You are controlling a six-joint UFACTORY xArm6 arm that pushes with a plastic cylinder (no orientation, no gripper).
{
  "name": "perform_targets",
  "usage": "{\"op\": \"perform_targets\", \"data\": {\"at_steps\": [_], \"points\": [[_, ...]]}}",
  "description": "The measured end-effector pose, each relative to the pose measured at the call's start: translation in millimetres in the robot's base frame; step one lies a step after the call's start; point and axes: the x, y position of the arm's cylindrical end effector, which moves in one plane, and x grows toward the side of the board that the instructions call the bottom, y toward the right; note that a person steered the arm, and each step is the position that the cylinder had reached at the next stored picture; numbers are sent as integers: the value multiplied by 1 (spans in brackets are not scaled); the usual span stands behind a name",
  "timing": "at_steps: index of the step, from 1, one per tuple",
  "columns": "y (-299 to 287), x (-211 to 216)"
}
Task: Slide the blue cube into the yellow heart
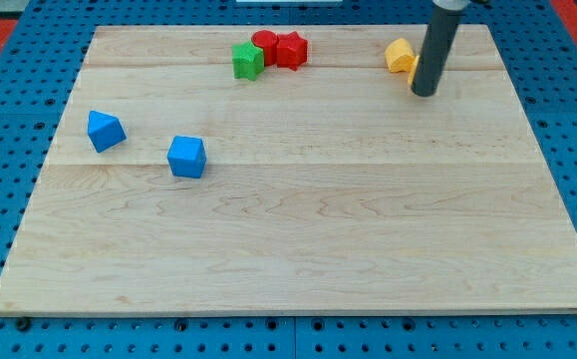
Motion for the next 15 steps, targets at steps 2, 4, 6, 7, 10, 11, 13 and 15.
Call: {"op": "perform_targets", "data": {"at_steps": [2,4,6,7,10,11,13,15], "points": [[-70,117],[-294,170],[-248,131],[-255,119],[-285,116],[-190,95],[-82,16],[-99,75]]}}
